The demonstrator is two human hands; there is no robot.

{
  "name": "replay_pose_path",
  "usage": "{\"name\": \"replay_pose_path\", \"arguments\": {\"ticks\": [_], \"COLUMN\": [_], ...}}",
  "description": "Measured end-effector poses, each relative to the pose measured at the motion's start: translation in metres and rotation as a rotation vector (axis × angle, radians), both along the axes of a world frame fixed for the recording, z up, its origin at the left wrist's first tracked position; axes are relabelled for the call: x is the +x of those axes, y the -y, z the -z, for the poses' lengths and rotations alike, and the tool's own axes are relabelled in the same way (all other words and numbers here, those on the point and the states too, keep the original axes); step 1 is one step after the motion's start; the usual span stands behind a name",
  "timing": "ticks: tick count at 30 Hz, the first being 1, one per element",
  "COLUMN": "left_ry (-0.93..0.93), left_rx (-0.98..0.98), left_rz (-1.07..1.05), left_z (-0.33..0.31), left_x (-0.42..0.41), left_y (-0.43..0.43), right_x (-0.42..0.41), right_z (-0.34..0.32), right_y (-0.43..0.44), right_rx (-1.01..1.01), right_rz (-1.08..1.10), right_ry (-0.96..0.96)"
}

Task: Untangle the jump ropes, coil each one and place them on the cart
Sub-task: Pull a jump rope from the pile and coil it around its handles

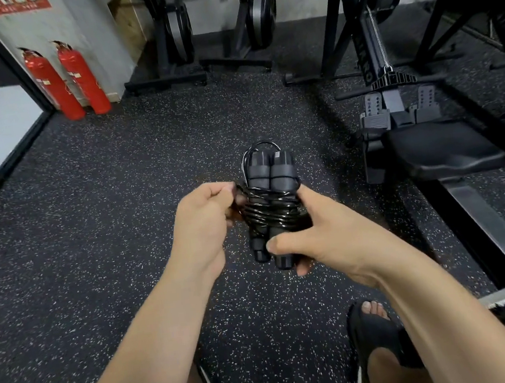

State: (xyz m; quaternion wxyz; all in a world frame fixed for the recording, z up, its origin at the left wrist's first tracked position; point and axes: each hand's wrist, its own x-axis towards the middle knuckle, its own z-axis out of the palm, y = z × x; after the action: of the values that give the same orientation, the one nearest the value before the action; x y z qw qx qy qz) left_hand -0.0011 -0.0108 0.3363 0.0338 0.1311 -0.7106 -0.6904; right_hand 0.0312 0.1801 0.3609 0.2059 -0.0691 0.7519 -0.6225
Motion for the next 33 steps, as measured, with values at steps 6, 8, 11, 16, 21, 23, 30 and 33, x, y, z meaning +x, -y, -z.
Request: {"name": "replay_pose_path", "arguments": {"ticks": [6, 8, 11, 16, 21, 23, 30, 33], "left_ry": [-0.032, -0.006, -0.004, 0.019, 0.043, 0.039, 0.049, 0.055], "left_rx": [0.119, 0.179, 0.076, 0.111, 0.179, 0.208, 0.232, 0.246], "left_rz": [0.165, 0.193, 0.137, 0.217, 0.277, 0.295, 0.322, 0.324], "left_z": [0.000, 0.000, 0.004, 0.004, 0.004, 0.004, 0.008, 0.008], "left_x": [-0.003, 0.000, 0.005, 0.017, 0.020, 0.021, 0.019, 0.017], "left_y": [0.003, 0.001, -0.003, -0.007, -0.009, -0.011, -0.010, -0.010], "right_x": [0.002, 0.002, 0.000, -0.001, 0.001, 0.001, -0.002, -0.005], "right_z": [0.003, 0.007, 0.010, 0.009, 0.013, 0.014, 0.012, 0.012], "right_y": [-0.003, -0.003, -0.002, -0.003, 0.004, 0.005, -0.001, -0.004], "right_rx": [-0.254, -0.213, -0.120, -0.073, -0.118, -0.124, -0.020, -0.063], "right_rz": [0.024, 0.039, 0.097, 0.122, 0.133, 0.177, 0.401, 0.414], "right_ry": [0.142, 0.136, 0.101, 0.061, 0.103, 0.104, -0.096, -0.140]}}
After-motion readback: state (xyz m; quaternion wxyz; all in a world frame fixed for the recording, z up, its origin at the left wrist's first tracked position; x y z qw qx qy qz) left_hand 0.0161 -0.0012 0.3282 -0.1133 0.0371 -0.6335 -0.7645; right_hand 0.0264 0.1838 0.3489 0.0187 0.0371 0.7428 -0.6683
